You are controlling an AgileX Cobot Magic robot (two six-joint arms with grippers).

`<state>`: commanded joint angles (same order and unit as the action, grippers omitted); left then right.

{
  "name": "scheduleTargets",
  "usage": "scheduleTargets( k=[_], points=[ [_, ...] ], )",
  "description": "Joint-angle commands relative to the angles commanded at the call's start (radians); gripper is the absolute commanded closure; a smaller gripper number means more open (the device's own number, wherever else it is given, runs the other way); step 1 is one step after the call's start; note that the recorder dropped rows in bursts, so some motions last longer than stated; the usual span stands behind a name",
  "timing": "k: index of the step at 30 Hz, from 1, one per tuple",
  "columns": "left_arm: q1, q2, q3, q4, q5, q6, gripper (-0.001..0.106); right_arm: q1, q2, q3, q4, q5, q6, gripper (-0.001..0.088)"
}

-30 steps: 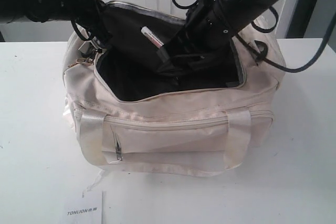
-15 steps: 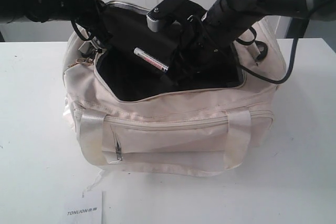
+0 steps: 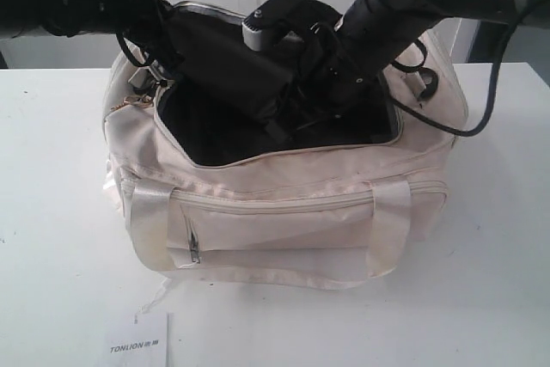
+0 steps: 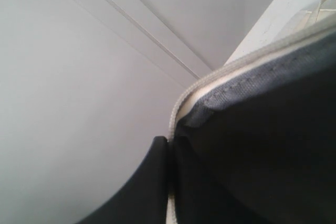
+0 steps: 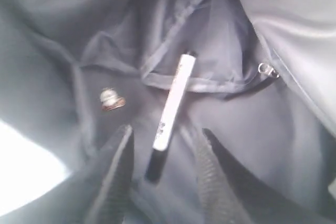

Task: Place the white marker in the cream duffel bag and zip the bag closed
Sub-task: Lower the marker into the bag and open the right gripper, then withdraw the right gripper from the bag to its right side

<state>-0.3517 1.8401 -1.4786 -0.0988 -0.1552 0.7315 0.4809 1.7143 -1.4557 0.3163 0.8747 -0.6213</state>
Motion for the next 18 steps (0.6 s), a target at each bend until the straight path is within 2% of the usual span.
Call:
scheduleTargets(
  k=[2, 5, 16, 18],
  points=[
    [0.0, 0.0, 0.0, 0.0, 0.0, 0.0, 0.105, 0.0, -0.035, 0.0, 0.0, 0.067, 0.0, 0.0521],
    [0.0, 0.0, 0.0, 0.0, 0.0, 0.0, 0.105, 0.0, -0.087, 0.0, 0.006, 0.155, 0.0, 0.0635],
    [0.0, 0.0, 0.0, 0.0, 0.0, 0.0, 0.105, 0.0, -0.15, 0.0, 0.006, 0.241, 0.053, 0.0859],
    [0.0, 0.0, 0.0, 0.0, 0.0, 0.0, 0.105, 0.0, -0.159, 0.0, 0.006, 0.267, 0.082, 0.0868]
  ],
)
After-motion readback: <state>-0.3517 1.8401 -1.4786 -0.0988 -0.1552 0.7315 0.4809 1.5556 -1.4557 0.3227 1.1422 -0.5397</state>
